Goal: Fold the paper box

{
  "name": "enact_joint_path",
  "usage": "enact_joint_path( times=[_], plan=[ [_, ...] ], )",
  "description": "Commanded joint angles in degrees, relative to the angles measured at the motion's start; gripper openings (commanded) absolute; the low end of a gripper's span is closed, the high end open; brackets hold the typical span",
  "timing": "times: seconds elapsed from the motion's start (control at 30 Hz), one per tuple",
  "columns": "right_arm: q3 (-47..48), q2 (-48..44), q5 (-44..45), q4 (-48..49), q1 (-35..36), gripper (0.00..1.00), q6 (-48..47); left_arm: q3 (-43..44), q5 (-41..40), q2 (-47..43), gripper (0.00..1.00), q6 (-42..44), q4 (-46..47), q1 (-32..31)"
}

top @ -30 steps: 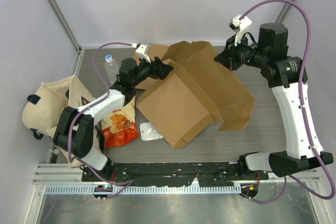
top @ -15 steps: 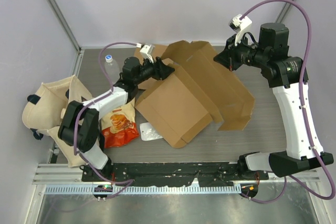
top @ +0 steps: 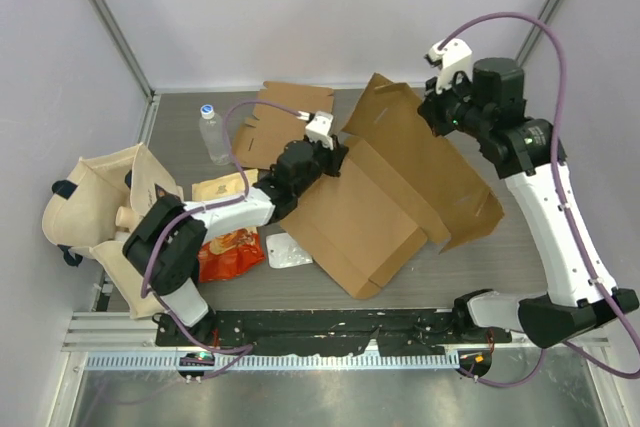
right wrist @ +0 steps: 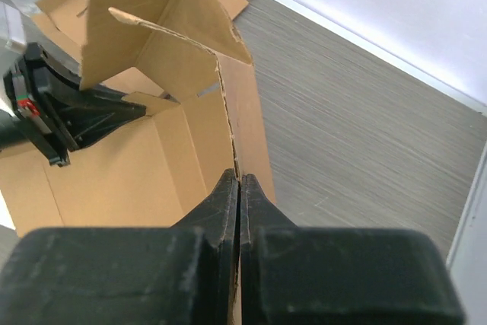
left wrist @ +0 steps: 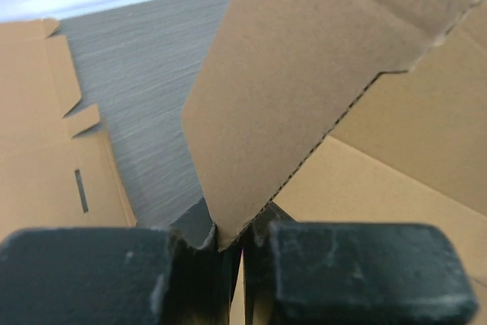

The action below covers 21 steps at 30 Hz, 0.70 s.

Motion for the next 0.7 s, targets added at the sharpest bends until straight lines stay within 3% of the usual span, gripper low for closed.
enact_joint_path(
  times=[0.0, 0.27, 0.43, 0.67],
  plan=[
    [-5.06, 0.13, 14.42, 7.1, 11.02, 0.01, -0.15, 1.43, -14.11, 3.12, 0.07, 3.03, 5.65, -4.27],
    [-28.86, -7.76, 20.79, 22.1, 20.28, 0.01, -6.13, -5.16, -14.23, 8.39, 0.1, -2.68, 16.46, -6.12],
    [-36.19, -9.97, 24.05, 26.7, 23.97, 0.01, -10.26, -7.97, -12.21, 9.72, 0.14, -7.42, 20.76, -6.12],
    [-34.8, -10.24, 24.32, 24.08, 24.24, 0.01, -16.23, -11.31, -5.62, 9.46, 0.4, -12.26, 22.18, -5.95]
  ],
)
